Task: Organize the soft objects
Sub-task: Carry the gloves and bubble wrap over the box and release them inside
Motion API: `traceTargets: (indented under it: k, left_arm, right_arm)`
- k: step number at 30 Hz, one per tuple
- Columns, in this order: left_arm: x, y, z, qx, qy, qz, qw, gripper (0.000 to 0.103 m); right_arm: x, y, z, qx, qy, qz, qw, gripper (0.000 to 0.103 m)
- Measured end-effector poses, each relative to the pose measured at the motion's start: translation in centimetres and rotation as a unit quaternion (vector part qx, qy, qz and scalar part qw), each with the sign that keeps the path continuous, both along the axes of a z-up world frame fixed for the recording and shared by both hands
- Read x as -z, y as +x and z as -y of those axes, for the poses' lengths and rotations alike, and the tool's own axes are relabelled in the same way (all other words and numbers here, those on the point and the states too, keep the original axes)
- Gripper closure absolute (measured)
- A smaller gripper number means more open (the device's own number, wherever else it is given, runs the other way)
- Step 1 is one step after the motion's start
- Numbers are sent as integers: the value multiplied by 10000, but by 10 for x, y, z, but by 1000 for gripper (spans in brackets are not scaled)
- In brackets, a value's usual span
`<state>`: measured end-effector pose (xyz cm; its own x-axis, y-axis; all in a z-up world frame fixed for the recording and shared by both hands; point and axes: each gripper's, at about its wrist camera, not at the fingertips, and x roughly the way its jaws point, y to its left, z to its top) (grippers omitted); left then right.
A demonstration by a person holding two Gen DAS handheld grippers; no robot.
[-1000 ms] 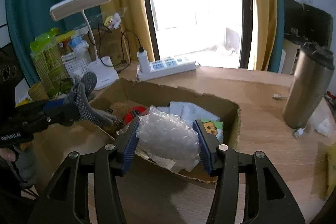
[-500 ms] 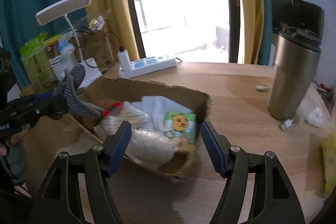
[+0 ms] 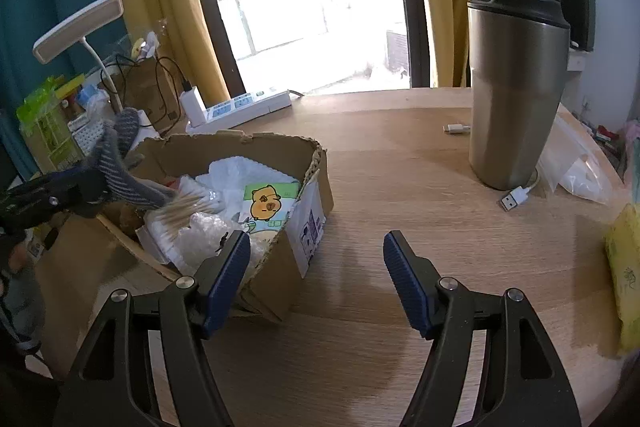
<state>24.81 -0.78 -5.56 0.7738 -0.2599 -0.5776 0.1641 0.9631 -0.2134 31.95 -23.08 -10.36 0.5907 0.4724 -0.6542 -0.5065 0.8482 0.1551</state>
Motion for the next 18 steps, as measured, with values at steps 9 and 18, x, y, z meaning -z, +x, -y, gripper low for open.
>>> traceTargets:
  k: [9,18]
  left_arm:
    - [12,23,17,-19,111,-170,9998,66]
    - [26,48,26,-182,148,-359,9991,63]
  right_arm:
    - [-10,1,8,-72,274,213,9994,31]
    - [-5,7,15,-64,268,154,9995,31]
